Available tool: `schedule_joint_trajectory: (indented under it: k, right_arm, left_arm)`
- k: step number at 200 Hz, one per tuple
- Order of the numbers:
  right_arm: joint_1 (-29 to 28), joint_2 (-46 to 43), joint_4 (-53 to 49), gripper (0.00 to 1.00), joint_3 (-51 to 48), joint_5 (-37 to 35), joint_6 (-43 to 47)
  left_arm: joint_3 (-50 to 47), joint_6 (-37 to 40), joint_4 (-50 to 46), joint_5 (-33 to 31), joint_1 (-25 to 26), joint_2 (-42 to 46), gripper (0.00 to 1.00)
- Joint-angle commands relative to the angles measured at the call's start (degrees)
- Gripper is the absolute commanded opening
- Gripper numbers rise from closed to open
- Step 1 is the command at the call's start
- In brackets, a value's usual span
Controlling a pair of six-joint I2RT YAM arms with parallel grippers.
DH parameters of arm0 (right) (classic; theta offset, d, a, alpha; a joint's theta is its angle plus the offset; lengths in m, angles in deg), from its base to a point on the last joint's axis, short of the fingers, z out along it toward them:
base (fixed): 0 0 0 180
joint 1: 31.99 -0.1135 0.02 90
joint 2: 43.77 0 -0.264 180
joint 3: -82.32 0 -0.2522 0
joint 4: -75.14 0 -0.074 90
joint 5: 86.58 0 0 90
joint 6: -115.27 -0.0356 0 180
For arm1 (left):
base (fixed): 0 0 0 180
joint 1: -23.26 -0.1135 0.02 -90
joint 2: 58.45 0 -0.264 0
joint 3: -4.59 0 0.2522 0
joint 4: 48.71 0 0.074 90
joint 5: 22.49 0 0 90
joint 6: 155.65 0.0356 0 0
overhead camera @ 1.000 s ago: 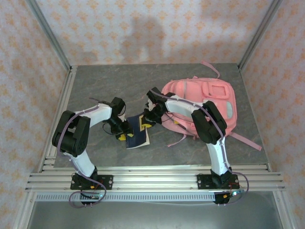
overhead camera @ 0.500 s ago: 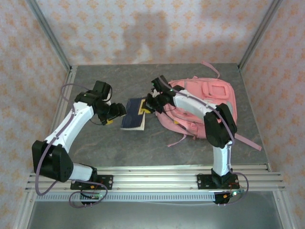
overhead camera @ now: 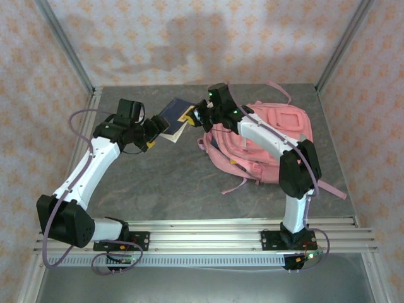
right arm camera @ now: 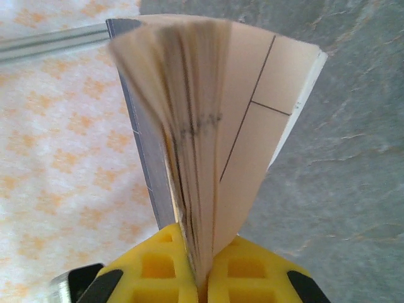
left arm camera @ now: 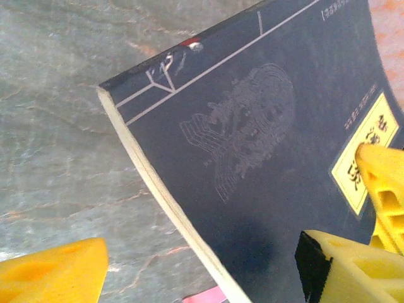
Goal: Pack the student bag
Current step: Pick up the book from the center of the table.
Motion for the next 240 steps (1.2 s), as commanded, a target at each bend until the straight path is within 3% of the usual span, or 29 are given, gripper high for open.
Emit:
schedule_joint_trajectory:
  k: [1,36,66,102,156,167,182,197,218,240]
  right_arm:
    - [-0.06,-4.65,9.27,0.00,-1.88,0.99,-8.40]
    - [-0.06,-7.13,21.49,0.00,-8.82,0.41,-17.96]
    - [-0.06,-9.03,25.33,0.00,-12.96,-0.76,-21.42]
    - [-0.06,-10.85,24.30,0.00,-15.47,-3.76,-21.91]
    - [-0.23,-13.80,22.55,0.00,-18.98,-8.20,-21.98]
    - [-0.24,-14.16,20.14,0.06,-18.32,-8.36,-20.11]
    - [-0.07,-14.77,15.65,0.25,-16.73,-8.33,-14.56]
    - [0.61,-14.53,-2.65,0.39,-9.91,-9.51,-1.79]
    - [1.54,-12.72,-25.16,0.46,-0.18,-16.31,17.05]
    - [3.64,-11.95,-37.07,0.52,2.67,-25.00,28.75]
  left_arm:
    - [0.42,-5.28,8.64,-0.06,-0.51,-0.39,0.78]
    - [4.02,-5.41,10.42,-1.50,-0.57,-2.33,0.75]
    - [6.06,-6.33,15.03,-0.03,-0.03,-4.13,0.66]
    - [6.68,-8.47,21.89,1.66,3.14,-5.25,0.31]
    - [6.53,-8.81,21.95,0.64,6.00,-5.03,0.04]
    - [5.63,-8.94,21.94,0.52,6.00,-4.59,0.00]
    - [5.68,-7.56,19.97,0.13,5.91,-3.81,0.00]
    - [7.94,-3.60,13.40,-2.54,5.91,-2.87,0.00]
    - [10.60,1.99,4.21,-7.26,5.91,-1.12,0.00]
    - [9.47,4.58,-0.22,-9.52,5.91,1.13,0.00]
